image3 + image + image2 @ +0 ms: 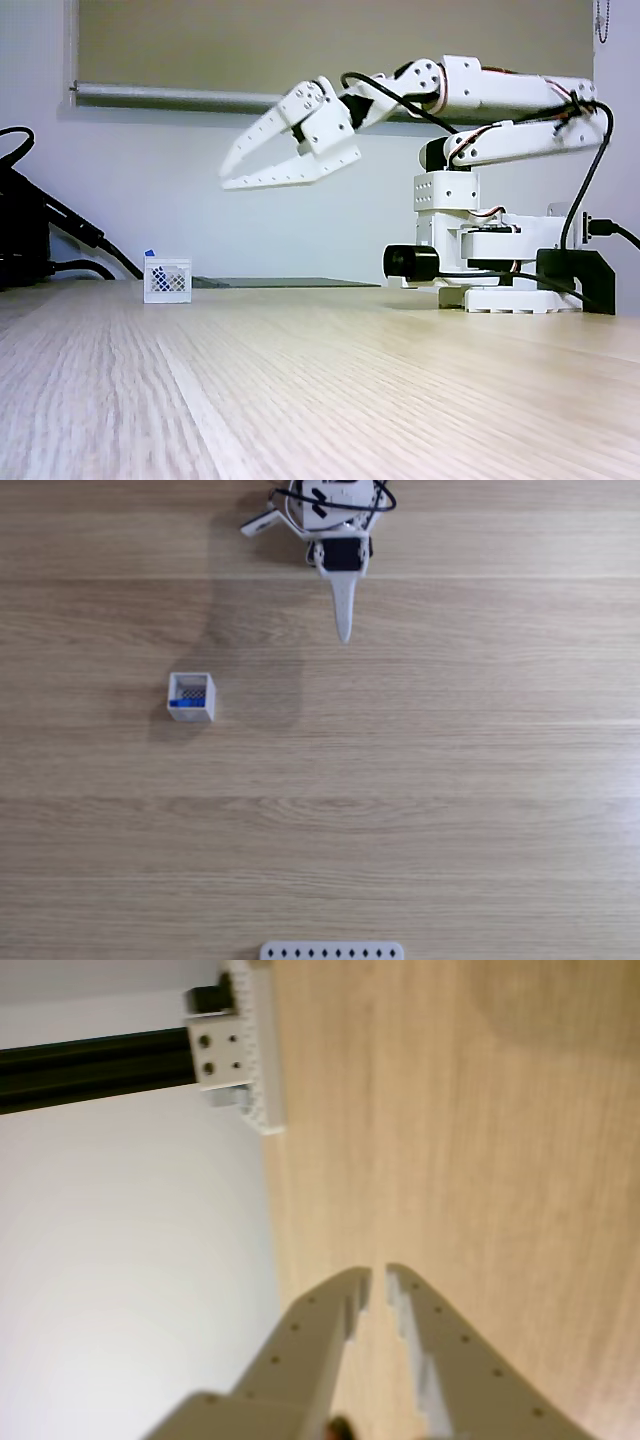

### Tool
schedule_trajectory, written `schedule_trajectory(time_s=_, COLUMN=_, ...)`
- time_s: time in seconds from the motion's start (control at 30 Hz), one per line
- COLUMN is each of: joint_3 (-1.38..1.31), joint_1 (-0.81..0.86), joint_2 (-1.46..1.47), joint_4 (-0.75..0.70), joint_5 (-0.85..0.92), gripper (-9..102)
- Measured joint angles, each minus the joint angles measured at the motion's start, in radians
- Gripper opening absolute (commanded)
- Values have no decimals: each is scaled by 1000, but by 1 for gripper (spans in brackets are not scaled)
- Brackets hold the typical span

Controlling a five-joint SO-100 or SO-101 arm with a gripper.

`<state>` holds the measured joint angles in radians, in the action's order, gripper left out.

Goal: Grasp a peg and put it in the crate.

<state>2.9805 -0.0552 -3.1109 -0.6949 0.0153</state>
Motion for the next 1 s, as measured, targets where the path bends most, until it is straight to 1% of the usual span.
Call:
schedule_trajectory(time_s=0.43, joint_3=18, joint_1=0, joint_2=-199, joint_4=-276, joint_5=0, gripper=-1)
schedule_trajectory(time_s=0.57, joint_3=72, joint_1=0, joint_2=-206, joint_4=-321, joint_5=0, gripper=-1)
schedule_trajectory(time_s=0.73, joint_3=74, joint_1=-2, joint_2=-209, joint_4=-348, joint_5=-2, gripper=-1)
schedule_trajectory(time_s=1.0, joint_3=74, joint_1=-2, joint_2=-209, joint_4=-457, joint_5=-3, gripper=-1)
